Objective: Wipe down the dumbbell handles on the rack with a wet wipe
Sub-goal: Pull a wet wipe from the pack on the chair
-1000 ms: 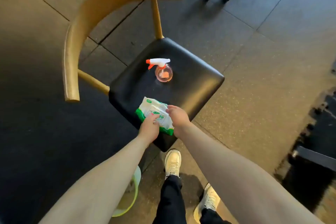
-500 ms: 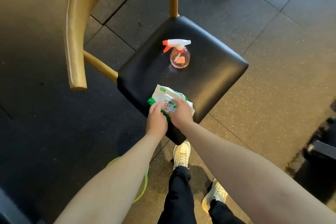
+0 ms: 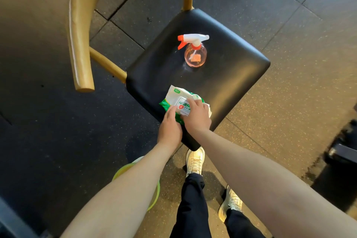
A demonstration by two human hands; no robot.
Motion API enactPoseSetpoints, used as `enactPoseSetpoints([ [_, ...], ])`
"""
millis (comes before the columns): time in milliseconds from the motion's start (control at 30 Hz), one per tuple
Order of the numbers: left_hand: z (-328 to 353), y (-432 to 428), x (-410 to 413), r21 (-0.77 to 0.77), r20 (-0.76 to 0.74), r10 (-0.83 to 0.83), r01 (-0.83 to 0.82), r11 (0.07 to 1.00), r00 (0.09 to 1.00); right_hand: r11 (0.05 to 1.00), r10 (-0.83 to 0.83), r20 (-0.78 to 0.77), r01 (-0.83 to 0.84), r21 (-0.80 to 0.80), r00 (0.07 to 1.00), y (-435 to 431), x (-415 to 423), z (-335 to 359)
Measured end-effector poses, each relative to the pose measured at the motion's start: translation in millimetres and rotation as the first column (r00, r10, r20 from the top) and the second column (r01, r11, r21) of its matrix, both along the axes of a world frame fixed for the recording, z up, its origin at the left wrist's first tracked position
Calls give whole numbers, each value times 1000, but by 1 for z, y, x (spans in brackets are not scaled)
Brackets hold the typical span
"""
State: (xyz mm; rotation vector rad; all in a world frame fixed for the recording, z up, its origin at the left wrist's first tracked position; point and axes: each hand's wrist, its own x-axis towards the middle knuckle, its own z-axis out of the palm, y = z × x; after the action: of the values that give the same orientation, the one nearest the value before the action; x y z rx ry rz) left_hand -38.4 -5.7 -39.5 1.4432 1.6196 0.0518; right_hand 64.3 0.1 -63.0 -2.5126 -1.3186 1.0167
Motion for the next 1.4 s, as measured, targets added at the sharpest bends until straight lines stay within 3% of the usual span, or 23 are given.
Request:
enactPoseSetpoints([
  [133, -3, 2, -1, 10, 24, 60, -60, 998, 998, 998, -63, -128, 66, 20, 990, 1, 14, 7],
  [267, -9, 2, 0, 36, 42, 79, -81, 996, 996, 920, -365, -389, 393, -7, 846, 3, 35, 16],
  [367, -16, 8, -1, 137, -89, -78, 90, 986, 993, 915, -385, -325, 404, -10, 864, 0, 39, 18],
  [533, -19, 22, 6, 272, -241, -217, 281, 920, 946, 846, -508, -303, 533, 0, 806, -8, 35, 22],
  [633, -22, 28, 14, 344, -275, -271, 357, 869, 923, 866, -460, -357, 500, 21, 813, -7, 32, 24],
  [800, -18, 35, 16, 364, -246, -213, 294, 884, 946, 894, -407, -430, 447, -8, 806, -7, 27, 25],
  [967, -14, 32, 13, 322, -234, -259, 326, 889, 937, 945, -311, -373, 326, -25, 874, -12, 22, 24],
  [1300, -17, 39, 17, 271, -114, -77, 105, 957, 990, 996, -91, -303, 90, -19, 949, -19, 22, 13],
  [1400, -13, 38, 21, 256, -118, -80, 109, 961, 990, 1000, -27, -298, 22, -23, 954, -21, 21, 13],
])
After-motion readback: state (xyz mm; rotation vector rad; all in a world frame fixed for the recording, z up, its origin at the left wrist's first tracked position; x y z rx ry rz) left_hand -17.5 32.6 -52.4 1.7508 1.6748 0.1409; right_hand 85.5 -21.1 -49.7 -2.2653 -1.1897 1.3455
